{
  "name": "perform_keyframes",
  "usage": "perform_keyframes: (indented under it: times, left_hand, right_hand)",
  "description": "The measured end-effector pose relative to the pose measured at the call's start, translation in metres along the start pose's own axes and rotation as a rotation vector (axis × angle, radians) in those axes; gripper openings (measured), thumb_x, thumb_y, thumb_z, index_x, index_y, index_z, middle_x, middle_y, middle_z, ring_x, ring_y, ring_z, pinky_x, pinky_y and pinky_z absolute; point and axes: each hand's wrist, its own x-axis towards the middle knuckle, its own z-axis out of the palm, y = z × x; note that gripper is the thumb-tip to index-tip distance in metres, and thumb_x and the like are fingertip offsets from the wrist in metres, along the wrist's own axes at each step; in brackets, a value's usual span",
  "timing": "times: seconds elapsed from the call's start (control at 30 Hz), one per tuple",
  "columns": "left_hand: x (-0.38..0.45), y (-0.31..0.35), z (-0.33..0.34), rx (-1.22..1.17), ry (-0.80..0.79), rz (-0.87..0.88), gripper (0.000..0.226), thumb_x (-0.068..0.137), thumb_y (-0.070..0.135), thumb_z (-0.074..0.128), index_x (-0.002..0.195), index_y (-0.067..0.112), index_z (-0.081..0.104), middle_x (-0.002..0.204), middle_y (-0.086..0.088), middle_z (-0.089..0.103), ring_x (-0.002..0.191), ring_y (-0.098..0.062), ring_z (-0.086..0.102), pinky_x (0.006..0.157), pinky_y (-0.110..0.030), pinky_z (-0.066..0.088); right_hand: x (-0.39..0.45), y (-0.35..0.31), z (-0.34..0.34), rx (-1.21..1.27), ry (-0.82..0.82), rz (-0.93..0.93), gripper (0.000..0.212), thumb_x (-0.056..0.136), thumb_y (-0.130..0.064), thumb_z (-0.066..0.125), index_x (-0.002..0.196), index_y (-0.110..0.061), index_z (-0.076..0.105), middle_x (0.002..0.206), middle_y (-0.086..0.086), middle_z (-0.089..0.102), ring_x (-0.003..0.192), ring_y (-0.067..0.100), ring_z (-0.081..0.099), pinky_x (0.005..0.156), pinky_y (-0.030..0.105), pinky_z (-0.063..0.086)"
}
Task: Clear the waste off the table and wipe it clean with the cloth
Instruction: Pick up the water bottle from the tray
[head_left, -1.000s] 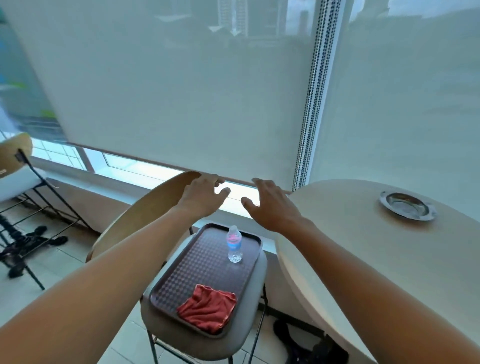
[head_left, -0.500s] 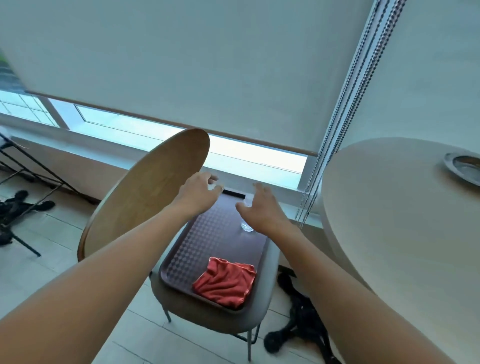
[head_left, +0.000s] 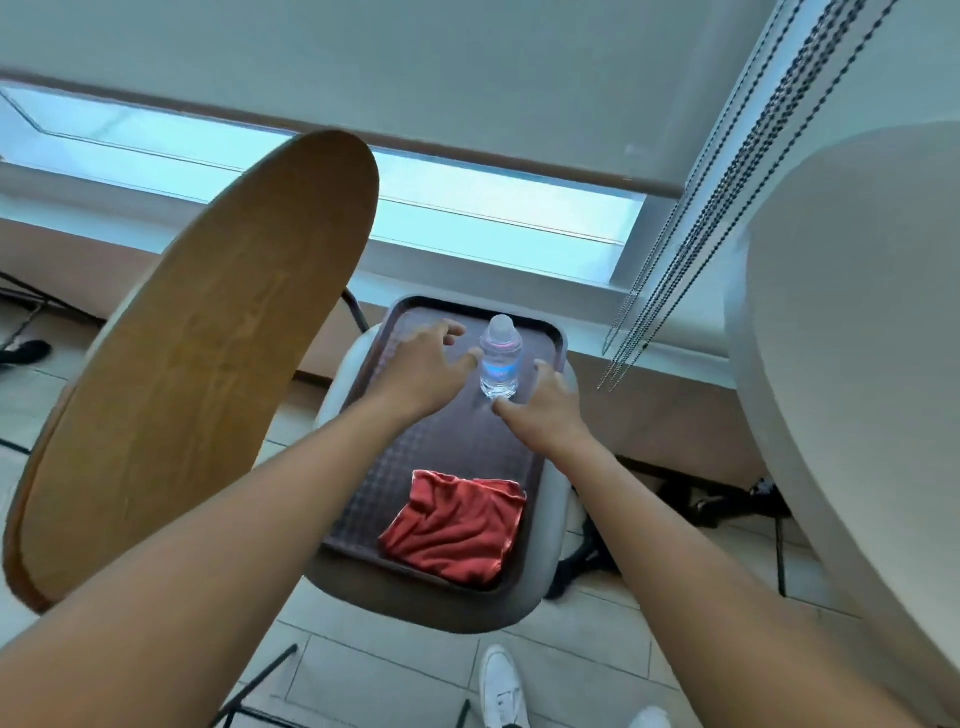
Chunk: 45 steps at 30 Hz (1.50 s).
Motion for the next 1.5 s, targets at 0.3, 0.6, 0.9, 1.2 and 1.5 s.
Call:
perform_keyframes:
  times: [0.3,0.6,0.9,1.2,1.5]
  left_hand:
    - [0.033,-0.009,0.048,-0.055,-0.033,0.02,0.069,0.078,0.044,0.08,0.135,0.017,0.053,0.13,-0.003,0.061,0.116,-0.019,0.059,0.1,-0.035,0.046]
    - [0.041,-0.014,0.062,-0.112,0.018,0.049,0.061,0.072,0.043,0.084,0.123,0.022,0.059,0.115,0.004,0.069,0.105,-0.015,0.065,0.094,-0.035,0.052]
    - [0.036,-0.016,0.06,-0.158,0.037,0.04,0.061,0.067,0.043,0.088,0.12,0.026,0.064,0.112,0.008,0.071,0.099,-0.009,0.068,0.092,-0.034,0.055]
    - [0.008,0.001,0.037,-0.12,0.069,0.114,0.06,0.069,0.05,0.086,0.12,0.027,0.063,0.114,0.008,0.071,0.1,-0.009,0.067,0.089,-0.031,0.055]
    - [-0.038,0.045,-0.025,0.004,0.155,0.268,0.065,0.072,0.064,0.076,0.122,0.025,0.059,0.112,0.004,0.072,0.088,-0.009,0.069,0.081,-0.03,0.059]
  right_hand:
    - [0.045,0.026,0.028,0.105,0.04,-0.019,0.061,0.078,-0.023,0.079,0.131,-0.017,0.05,0.117,-0.002,0.05,0.117,0.021,0.054,0.084,0.02,0.037]
    - [0.061,0.034,0.048,0.134,0.092,-0.074,0.045,0.073,-0.028,0.079,0.112,-0.023,0.057,0.114,-0.001,0.06,0.102,0.022,0.061,0.092,0.043,0.05]
    - [0.057,0.034,0.044,0.095,0.111,-0.096,0.048,0.078,-0.028,0.081,0.073,-0.041,0.034,0.08,-0.017,0.047,0.082,0.015,0.047,0.083,0.046,0.046]
    - [0.021,0.016,0.022,0.023,0.135,-0.173,0.045,0.08,-0.032,0.08,0.077,-0.037,0.035,0.097,-0.003,0.066,0.101,0.028,0.062,0.089,0.048,0.047]
    - [-0.042,-0.03,-0.031,-0.031,0.127,-0.258,0.042,0.084,-0.038,0.076,0.119,-0.02,0.058,0.12,0.002,0.069,0.113,0.026,0.061,0.09,0.037,0.045]
